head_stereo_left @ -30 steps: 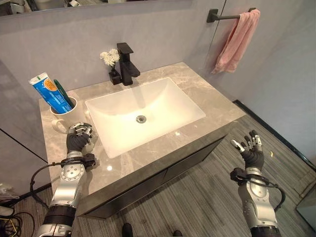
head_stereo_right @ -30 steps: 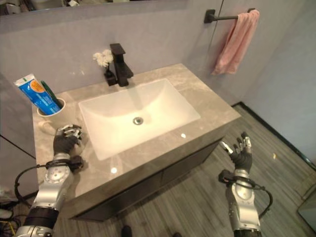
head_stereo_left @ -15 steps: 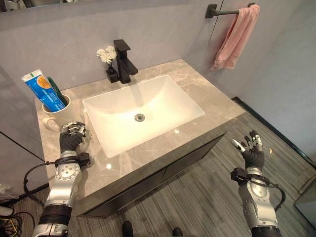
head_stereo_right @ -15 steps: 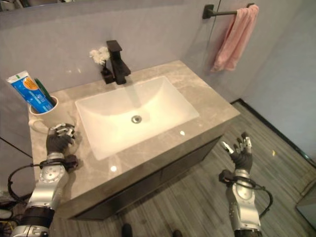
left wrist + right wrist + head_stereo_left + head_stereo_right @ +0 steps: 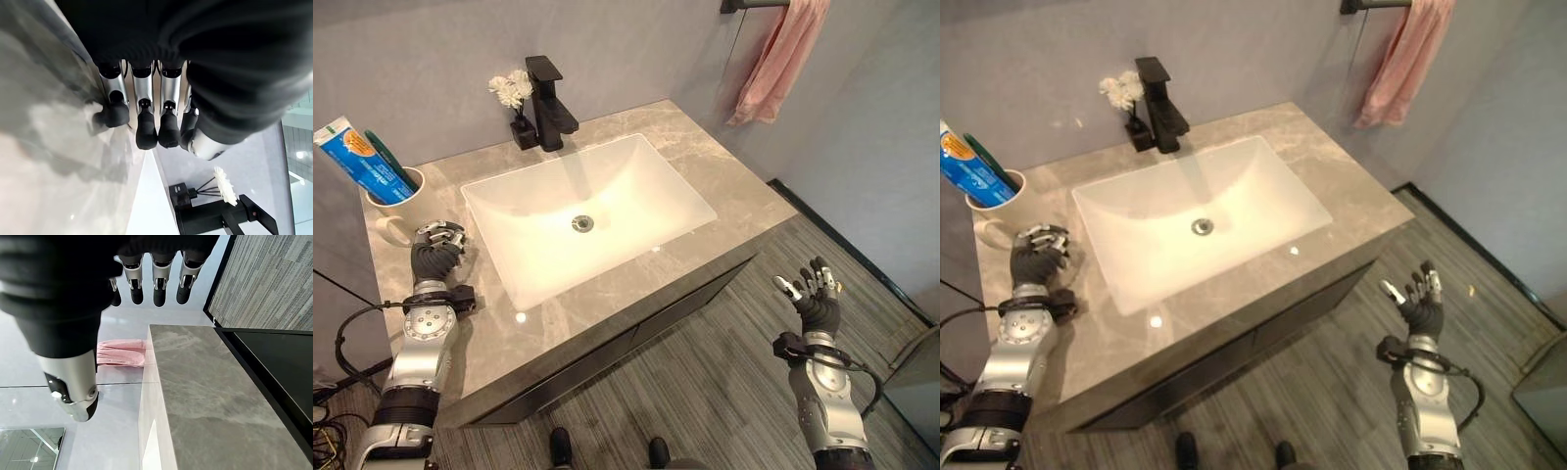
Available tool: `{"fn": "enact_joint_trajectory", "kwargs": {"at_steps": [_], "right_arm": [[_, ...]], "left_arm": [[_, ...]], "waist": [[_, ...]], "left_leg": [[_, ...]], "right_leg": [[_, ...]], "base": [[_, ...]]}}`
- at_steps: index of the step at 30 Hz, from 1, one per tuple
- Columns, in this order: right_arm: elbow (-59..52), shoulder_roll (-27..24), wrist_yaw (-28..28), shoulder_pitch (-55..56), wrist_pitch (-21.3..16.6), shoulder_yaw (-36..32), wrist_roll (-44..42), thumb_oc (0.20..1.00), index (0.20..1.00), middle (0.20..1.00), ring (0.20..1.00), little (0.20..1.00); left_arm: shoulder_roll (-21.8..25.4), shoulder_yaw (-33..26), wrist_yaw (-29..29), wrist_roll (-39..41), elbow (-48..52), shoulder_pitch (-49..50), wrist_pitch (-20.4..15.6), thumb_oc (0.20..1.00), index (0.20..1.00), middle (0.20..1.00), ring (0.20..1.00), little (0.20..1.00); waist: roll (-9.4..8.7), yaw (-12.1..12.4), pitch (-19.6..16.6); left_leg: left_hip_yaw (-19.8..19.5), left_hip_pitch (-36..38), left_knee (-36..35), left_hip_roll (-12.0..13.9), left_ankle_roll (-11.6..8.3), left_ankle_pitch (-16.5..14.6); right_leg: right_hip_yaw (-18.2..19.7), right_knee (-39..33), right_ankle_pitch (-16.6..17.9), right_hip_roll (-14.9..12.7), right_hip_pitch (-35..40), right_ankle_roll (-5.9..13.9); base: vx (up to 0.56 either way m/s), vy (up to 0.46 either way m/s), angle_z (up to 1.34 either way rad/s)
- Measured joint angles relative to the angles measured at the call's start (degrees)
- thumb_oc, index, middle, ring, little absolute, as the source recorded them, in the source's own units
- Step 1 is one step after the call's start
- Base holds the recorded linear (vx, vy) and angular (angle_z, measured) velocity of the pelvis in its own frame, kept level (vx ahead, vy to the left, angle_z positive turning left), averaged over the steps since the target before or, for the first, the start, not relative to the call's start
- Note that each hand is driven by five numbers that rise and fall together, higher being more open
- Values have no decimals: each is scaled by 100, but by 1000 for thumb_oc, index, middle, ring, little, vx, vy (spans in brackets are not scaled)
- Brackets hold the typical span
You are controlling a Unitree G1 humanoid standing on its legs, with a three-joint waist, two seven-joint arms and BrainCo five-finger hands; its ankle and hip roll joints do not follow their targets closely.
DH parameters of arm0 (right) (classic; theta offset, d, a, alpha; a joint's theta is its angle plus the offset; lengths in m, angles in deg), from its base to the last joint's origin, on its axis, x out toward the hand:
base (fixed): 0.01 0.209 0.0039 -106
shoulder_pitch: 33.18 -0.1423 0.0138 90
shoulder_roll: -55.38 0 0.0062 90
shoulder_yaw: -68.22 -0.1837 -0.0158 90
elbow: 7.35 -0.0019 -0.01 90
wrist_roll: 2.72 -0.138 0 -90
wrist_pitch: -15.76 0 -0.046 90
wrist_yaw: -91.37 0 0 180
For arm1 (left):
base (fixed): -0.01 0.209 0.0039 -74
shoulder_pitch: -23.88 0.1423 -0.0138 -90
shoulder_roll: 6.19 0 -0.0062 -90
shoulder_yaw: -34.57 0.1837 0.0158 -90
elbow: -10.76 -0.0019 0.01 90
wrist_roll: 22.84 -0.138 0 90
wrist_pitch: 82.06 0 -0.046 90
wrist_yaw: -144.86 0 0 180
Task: Put brush and paste in cup on sink, flatten towel.
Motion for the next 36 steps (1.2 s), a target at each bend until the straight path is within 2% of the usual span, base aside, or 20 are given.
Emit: {"fn": "enact_joint_trajectory", "kwargs": {"at_steps": [8, 16, 26, 36], "right_arm": [[0, -1, -4, -13, 0, 3, -1, 1000, 1000, 1000, 1000, 1000], [0, -10, -7, -24, 0, 4, -2, 1000, 1000, 1000, 1000, 1000], [1, -40, -104, -118, -2, 12, -2, 1000, 1000, 1000, 1000, 1000], [-3, -44, -110, -138, -4, 20, 1, 1000, 1000, 1000, 1000, 1000]], "left_arm": [[33, -35, 8, -1, -86, -91, 22, 200, 200, 200, 200, 200], [258, -40, 9, -3, -92, -229, 41, 200, 200, 200, 200, 200], [655, 73, 5, -2, -274, -827, 47, 200, 200, 200, 200, 200], [841, 116, 11, -2, -364, -1029, 65, 200, 200, 200, 200, 200]], "waist": [[-10, -1, 22], [11, 1, 132], [-133, -16, 312], [-150, -42, 324]], "left_leg": [[14, 3, 18, 10, 0, 0], [64, -106, 19, 4, 1, 1], [100, -292, 20, 8, 3, 9], [129, -398, 22, -2, 6, 11]], "right_leg": [[1, 0, 6, 10, -7, 0], [33, 1, 38, -3, -152, 2], [-9, 34, 111, 0, -365, 26], [-23, 48, 168, 28, -498, 77]], "base": [[-3, 24, -1], [-17, 33, -3], [-28, 45, -2], [-3, 36, -2]]}}
